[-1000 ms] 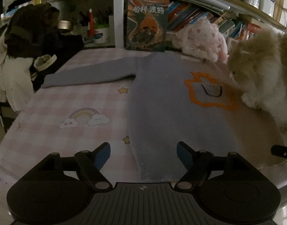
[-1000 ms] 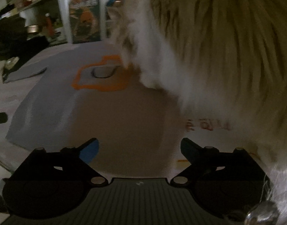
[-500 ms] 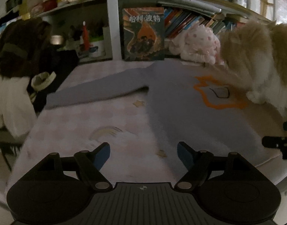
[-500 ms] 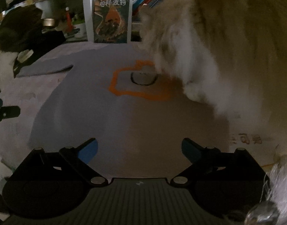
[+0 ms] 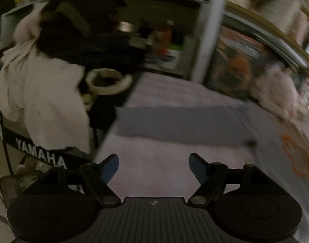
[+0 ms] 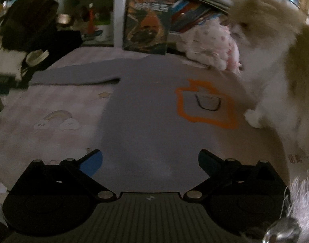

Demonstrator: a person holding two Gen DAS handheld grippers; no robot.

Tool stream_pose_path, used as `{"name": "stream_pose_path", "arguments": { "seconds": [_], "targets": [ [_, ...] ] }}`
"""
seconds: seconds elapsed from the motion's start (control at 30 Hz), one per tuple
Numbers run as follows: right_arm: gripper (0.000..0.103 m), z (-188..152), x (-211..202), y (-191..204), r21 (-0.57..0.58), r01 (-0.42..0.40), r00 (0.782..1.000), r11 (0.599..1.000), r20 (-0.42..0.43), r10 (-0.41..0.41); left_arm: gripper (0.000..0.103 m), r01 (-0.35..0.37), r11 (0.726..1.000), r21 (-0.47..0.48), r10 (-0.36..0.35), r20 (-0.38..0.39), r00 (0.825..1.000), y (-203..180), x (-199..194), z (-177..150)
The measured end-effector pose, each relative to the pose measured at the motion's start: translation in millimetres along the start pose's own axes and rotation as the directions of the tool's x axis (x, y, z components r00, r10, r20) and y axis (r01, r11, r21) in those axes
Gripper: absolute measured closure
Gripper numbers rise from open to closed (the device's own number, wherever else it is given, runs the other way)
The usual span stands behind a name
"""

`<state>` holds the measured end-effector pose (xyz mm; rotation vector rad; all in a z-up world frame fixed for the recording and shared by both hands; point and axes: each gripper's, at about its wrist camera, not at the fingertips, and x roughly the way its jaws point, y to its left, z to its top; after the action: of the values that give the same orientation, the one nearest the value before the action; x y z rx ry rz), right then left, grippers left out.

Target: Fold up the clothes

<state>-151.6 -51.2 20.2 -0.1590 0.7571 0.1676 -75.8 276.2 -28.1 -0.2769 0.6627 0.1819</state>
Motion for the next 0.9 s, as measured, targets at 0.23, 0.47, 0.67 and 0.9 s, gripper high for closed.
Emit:
{"name": "stream_pose_path", "arguments": {
  "seconds": [0.23,0.47,0.67,0.9],
  "targets": [
    [0.001,5,-4,11,-0.01,0.087,0.996,0.996,-0.013,-0.087,0.06,-0.033,0.992,-0.125,0.027,-0.051,0.998,26,59,21],
    [0.001,2,-11,-2,0.062,0.189,0.982,0.98,-0.03,-0.187,0.063,0.081,0.977,-0.2,-0.095,-0.061,0.994,14,80,19],
    [0.001,0,-13,-3,0.075,0.204,0.978,0.976,-0.049,-0.2,0.064,0.053,0.966,-0.253,-0.066,-0.044,0.997,16,85,22],
    [0.001,-3,-16,1,0.048,0.209,0.977,0.977,-0.046,-0.206,0.063,-0.022,0.946,-0.323,0.016,-0.021,1.0,31,88,27]
  ]
}}
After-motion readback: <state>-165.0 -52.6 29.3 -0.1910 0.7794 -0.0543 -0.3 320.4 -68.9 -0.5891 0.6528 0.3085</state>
